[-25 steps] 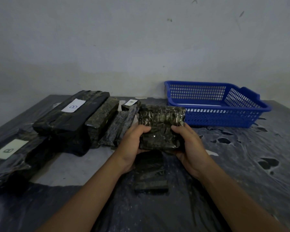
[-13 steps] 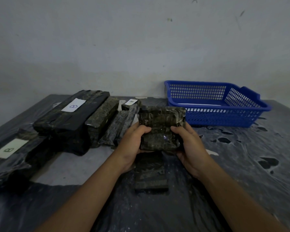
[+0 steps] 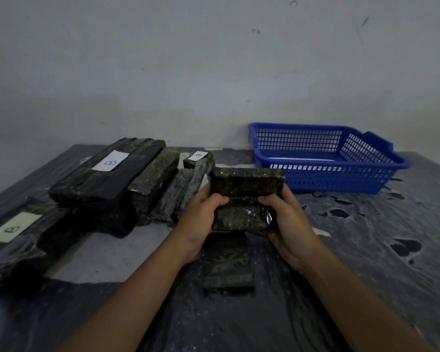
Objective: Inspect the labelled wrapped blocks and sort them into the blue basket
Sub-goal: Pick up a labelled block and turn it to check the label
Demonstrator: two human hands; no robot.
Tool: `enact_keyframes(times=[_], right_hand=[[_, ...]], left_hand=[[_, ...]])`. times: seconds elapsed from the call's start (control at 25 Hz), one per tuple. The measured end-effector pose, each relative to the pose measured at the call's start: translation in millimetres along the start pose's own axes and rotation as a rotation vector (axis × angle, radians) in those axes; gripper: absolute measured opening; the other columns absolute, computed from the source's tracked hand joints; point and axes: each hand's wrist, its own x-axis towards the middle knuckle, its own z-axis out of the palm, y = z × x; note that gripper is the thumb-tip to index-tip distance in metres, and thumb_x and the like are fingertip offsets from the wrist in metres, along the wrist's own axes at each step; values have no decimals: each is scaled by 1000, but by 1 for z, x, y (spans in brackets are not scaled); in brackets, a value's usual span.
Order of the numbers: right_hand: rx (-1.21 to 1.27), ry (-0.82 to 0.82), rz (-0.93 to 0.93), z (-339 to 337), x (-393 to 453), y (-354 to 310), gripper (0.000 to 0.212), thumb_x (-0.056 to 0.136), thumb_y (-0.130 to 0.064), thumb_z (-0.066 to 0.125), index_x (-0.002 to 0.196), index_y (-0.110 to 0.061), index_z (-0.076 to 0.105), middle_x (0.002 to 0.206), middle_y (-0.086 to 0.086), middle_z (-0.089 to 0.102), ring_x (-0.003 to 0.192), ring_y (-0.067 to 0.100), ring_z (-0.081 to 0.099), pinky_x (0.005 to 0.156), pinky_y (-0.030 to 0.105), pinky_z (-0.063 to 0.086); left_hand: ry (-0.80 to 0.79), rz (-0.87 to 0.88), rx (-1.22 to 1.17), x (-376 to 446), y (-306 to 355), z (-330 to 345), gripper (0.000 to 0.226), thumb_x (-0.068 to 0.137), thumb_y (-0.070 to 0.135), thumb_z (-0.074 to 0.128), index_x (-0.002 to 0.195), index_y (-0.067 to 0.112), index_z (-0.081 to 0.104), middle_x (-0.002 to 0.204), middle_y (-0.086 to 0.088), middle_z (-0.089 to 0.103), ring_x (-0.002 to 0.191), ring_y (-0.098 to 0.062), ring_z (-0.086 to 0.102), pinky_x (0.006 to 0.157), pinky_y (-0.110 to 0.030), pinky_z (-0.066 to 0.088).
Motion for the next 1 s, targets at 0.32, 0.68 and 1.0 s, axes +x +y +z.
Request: enact_keyframes(times=[0.32,0.68,1.0], right_hand=[[-20,5,14,-1,1,1,28,97,-3,53,116,-16,69,103,10,77,89,21,75,73,38,63],[-36,9,-2,-2,1,2,31,99,0,53,120,-17,68,106,9,77,93,22,75,73,35,62],[-257,70,-92,-1,-1,5,29,100,-8,58,125,-20,66,113,5,76,109,23,72,91,39,59]], left_hand=[[-2,-5,-34,0,0,1,23,99,9,51,98,19,72,87,0,76,80,-15,72,67,-30,59],[1,11,17,2,-2,0,28,99,7,51,107,26,71,86,5,77,85,-14,72,72,-31,56],[35,90,19,4,-6,0,30,99,6,53,114,27,69,99,0,76,98,-23,70,86,-41,56]])
